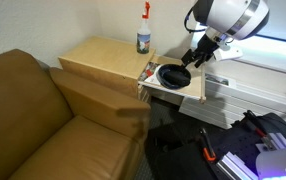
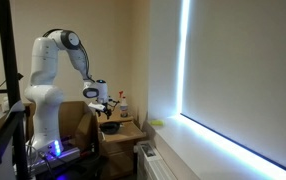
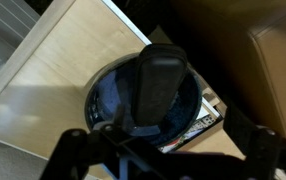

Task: Remove the bowl from the window sill, put it in the top drawer, use the yellow sponge to wipe the window sill, and then remove the black sponge from the bowl and put it on the window sill

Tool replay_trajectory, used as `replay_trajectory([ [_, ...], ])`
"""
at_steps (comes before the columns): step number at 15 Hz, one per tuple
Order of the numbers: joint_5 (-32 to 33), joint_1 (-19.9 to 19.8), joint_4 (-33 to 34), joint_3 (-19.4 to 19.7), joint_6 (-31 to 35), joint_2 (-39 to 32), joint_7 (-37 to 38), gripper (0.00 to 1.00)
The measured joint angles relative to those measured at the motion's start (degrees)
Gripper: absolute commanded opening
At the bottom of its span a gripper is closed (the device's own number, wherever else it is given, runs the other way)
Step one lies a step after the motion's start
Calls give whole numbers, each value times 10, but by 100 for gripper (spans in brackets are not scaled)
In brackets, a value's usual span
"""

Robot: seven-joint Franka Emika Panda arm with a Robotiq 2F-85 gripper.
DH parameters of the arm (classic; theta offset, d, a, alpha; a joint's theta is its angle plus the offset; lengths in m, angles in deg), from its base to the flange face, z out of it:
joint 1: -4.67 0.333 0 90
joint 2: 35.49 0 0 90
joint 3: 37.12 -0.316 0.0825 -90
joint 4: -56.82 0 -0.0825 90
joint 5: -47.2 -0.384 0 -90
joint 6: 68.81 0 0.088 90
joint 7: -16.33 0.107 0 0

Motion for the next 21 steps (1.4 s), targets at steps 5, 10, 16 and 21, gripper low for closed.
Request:
replay_trajectory([
  [5, 159, 8, 18, 52, -21, -68, 143, 100],
  [10, 173, -3, 76, 54, -94, -113, 141, 100],
  [16, 194, 34, 44, 56, -40, -117, 153, 100],
  [21, 202, 80, 17, 56, 48, -140, 174, 100],
])
